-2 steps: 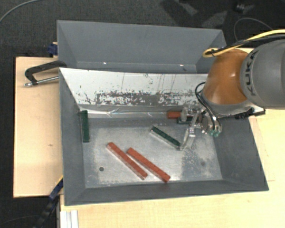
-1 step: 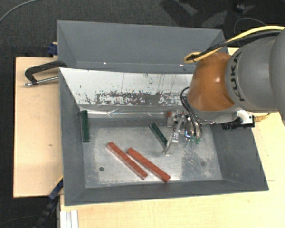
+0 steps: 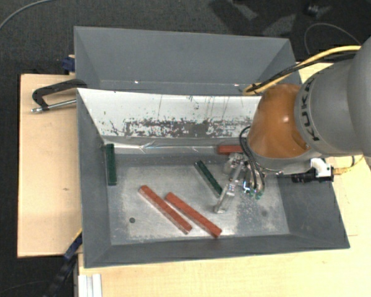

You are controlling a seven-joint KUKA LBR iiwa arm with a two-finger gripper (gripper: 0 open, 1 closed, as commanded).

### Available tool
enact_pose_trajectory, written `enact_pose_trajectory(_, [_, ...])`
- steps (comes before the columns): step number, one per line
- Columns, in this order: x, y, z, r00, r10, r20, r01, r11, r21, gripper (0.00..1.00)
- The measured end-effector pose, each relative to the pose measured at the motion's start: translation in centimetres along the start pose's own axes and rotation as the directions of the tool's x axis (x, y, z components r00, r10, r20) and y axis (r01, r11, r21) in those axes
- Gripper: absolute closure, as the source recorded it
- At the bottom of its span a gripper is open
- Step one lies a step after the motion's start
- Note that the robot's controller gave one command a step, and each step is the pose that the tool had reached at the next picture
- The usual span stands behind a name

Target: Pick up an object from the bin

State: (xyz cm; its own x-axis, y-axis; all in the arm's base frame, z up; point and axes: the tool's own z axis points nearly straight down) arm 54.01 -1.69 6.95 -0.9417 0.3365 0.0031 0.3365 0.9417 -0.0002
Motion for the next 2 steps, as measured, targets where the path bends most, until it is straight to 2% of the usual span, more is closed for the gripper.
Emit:
enact_pose_trajectory(1, [-0.1, 0.1, -0.1, 1.000, -0.001, 0.003, 0.001, 1.000, 0.000, 1.00])
enact_pose_trajectory(2, [2.9, 1.2, -17.6, 1.000, -0.024, 0.016, 0.024, 1.000, -0.006, 1.00])
